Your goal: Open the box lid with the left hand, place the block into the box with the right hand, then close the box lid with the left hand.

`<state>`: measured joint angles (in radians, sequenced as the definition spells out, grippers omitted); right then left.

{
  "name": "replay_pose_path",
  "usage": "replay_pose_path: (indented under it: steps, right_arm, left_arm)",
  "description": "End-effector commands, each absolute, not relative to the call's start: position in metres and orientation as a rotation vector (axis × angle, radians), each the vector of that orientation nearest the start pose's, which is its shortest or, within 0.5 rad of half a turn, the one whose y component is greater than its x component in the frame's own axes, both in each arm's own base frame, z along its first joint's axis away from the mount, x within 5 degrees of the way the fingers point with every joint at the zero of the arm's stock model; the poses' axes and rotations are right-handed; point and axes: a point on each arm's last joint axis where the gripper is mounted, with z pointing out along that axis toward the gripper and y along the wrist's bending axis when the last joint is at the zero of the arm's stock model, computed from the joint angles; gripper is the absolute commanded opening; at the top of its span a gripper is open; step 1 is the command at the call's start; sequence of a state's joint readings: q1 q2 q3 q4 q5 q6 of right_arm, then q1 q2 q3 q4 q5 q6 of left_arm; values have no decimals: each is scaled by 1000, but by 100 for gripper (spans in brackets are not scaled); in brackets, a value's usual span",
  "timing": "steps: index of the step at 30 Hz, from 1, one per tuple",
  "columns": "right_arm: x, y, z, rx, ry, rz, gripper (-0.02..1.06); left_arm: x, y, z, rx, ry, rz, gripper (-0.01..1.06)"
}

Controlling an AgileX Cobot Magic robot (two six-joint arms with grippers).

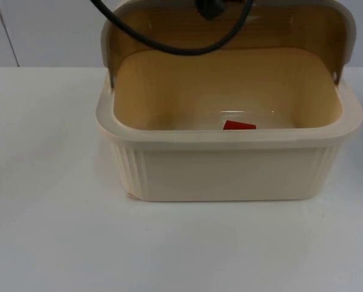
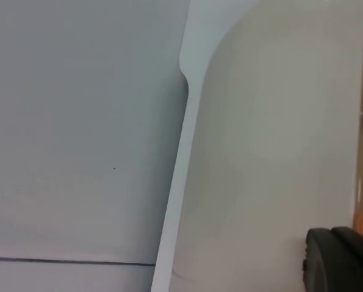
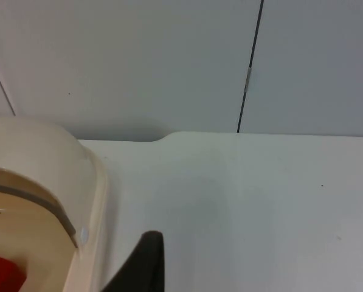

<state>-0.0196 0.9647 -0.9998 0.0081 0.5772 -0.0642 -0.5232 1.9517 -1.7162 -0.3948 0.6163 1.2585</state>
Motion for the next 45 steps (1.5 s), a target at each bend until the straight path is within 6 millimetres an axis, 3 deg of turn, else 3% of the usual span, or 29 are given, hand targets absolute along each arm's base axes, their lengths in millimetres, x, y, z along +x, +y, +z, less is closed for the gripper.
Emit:
replay_pose_path:
  steps: [1, 26, 33, 45]
  right_arm:
    - [198, -3, 390, -49, 2011, -49, 105]
    - [198, -3, 390, -47, 2015, -48, 105]
    - [195, -3, 392, -47, 2008, -48, 105]
    - [195, -3, 392, -47, 2009, -48, 105]
  left_arm:
    - [383, -248, 294, 1611, 1654, -90, 0]
    - [369, -261, 298, 1519, 1789, -78, 0]
    - [367, -265, 300, 1389, 1878, -211, 0]
    - [362, -265, 297, 1379, 1955, -271, 0]
